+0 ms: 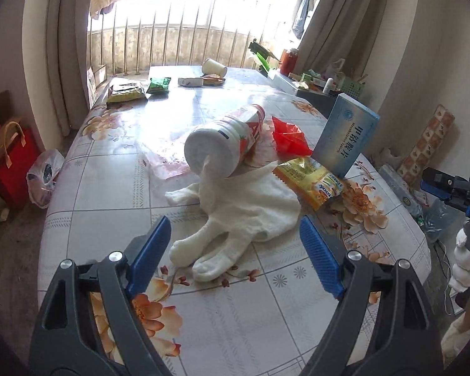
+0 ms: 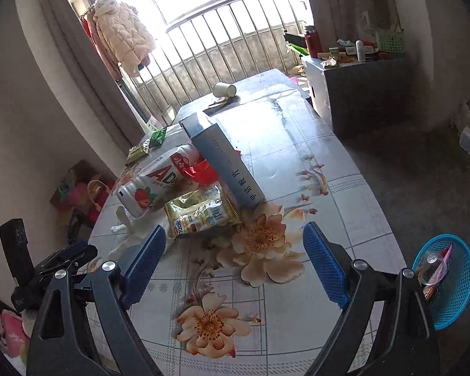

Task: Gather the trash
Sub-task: 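Move both tools back over the table toward the blue medicine box, then grasp the blue medicine box with the right tool while the left tool grasps the white glove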

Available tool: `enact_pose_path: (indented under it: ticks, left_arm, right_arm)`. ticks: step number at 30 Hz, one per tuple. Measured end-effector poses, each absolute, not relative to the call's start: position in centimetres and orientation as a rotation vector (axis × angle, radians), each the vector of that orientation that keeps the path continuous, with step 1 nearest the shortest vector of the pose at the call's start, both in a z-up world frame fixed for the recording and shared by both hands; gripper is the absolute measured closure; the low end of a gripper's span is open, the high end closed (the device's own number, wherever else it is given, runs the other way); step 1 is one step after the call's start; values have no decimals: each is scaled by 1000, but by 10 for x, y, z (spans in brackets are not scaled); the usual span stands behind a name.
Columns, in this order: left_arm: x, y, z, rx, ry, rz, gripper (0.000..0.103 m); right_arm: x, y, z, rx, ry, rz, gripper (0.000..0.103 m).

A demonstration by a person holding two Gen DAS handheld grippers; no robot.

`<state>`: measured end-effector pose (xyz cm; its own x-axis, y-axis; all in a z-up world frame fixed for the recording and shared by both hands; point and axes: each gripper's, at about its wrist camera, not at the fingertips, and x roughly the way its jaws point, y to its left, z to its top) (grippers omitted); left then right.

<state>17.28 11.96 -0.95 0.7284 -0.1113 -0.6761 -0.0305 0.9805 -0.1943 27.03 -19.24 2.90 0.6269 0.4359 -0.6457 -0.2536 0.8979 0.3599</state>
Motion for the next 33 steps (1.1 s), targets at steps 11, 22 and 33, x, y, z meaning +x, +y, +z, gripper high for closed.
enact_pose_path:
  ticks: [11, 22, 33]
  left_arm:
    - [217, 88, -41, 60, 820, -38, 30]
    - [234, 84, -64, 29, 896, -46, 60]
    - [215, 82, -62, 5, 900, -88, 91]
  right_arm:
    - [327, -135, 42, 32, 689, 379, 16]
    - [351, -119, 21, -20, 721, 346, 56]
    - [332, -148, 25, 69, 741, 316, 68]
